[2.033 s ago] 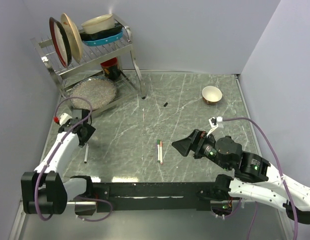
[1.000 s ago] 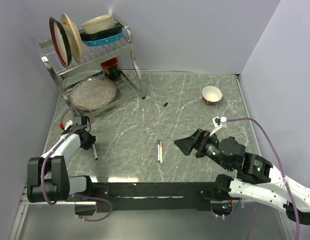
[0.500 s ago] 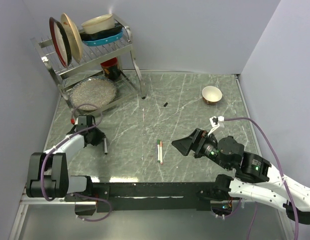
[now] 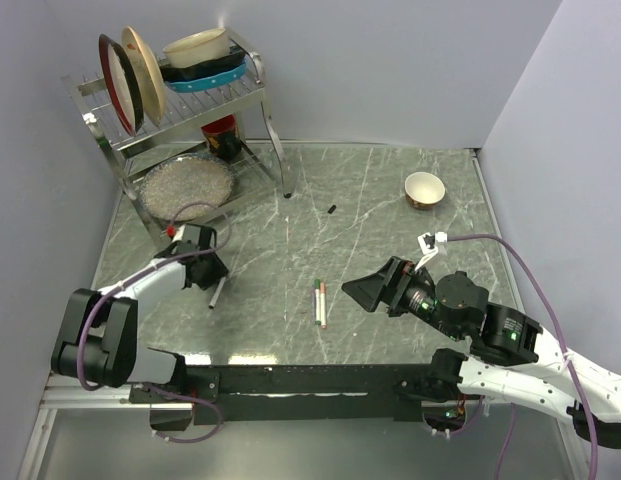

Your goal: Insert the pens into the pen caps

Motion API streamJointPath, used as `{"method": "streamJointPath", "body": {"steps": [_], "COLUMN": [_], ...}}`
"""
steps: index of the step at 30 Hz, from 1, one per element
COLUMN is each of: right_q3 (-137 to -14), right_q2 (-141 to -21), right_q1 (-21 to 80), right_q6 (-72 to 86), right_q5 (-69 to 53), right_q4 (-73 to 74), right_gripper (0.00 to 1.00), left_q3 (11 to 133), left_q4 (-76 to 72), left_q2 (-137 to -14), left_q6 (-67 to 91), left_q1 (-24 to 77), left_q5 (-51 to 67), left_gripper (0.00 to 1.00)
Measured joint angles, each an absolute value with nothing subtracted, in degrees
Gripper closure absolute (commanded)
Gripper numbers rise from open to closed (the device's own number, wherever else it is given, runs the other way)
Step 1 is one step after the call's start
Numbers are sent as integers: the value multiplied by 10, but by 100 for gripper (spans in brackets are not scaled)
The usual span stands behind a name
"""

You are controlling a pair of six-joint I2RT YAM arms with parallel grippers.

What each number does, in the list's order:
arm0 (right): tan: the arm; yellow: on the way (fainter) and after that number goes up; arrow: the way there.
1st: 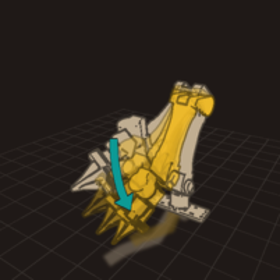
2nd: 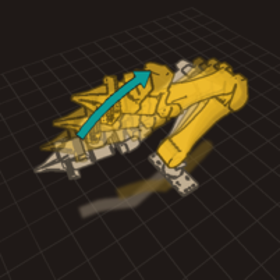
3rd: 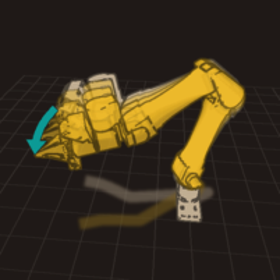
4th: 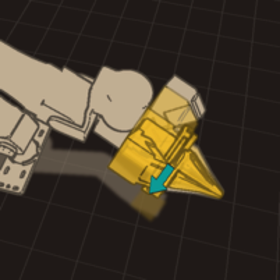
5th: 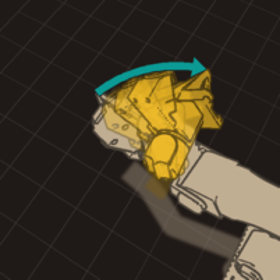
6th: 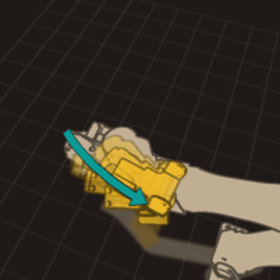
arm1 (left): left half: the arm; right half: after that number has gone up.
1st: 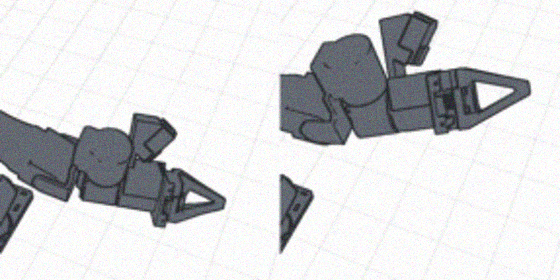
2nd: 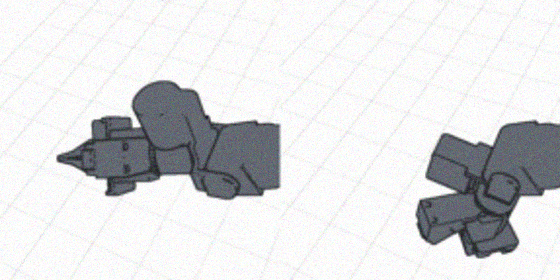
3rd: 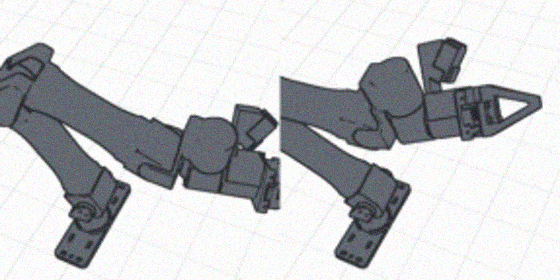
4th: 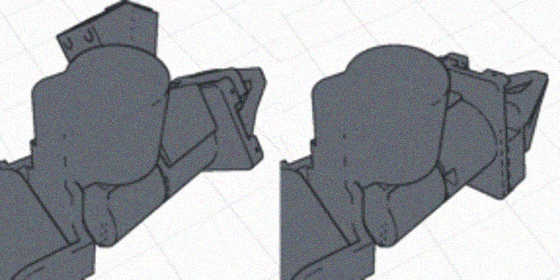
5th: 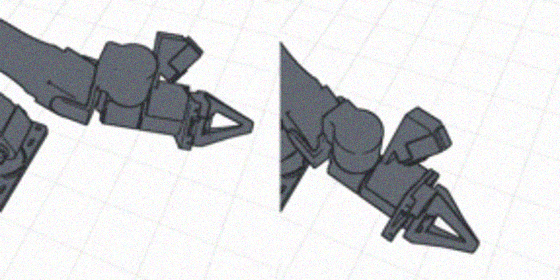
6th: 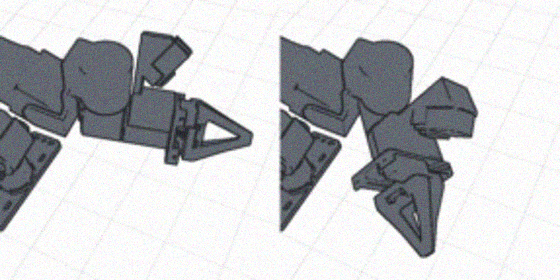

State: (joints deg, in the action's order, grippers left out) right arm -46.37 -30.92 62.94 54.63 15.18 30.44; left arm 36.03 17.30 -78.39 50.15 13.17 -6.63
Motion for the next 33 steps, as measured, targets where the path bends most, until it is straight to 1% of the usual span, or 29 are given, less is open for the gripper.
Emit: {"method": "streamJointPath", "body": {"steps": [3,7,10,11,14,16,17,18,23,28,30,31,32,33], "right_q3": [-464,-464,-464,-464,-464,-464,-464,-464,-464,-464,-464,-464,-463,-463], "right_q2": [-304,-295,-290,-288,-278,-271,-268,-264,-252,-248,-248,-248,-248,-248], "right_q1": [629,629,629,629,629,629,629,629,629,629,629,629,629,629], "right_q6": [549,552,553,554,555,557,557,557,559,559,559,559,559,559], "right_q5": [151,151,151,152,152,154,154,156,159,162,163,163,163,163], "right_q4": [304,302,302,302,302,303,304,305,309,310,310,310,310,309], "right_gripper": [0,0,0,0,0,0,0,0,0,0,0,0,0,0], "left_q3": [375,407,436,443,456,465,469,472,480,481,477,474,470,466], "left_q4": [184,211,236,243,260,266,270,273,281,283,279,276,272,269], "left_q2": [-797,-829,-859,-866,-883,-892,-895,-898,-905,-905,-902,-900,-897,-894], "left_q6": [497,485,473,472,466,467,467,467,471,476,477,477,478,478], "left_q1": [172,209,241,250,276,287,291,293,295,295,295,295,295,295], "left_q5": [-91,-125,-163,-176,-215,-227,-231,-234,-235,-236,-235,-235,-235,-235], "left_gripper": [59,62,68,73,79,80,85,86,83,83,79,75,70,68]}}
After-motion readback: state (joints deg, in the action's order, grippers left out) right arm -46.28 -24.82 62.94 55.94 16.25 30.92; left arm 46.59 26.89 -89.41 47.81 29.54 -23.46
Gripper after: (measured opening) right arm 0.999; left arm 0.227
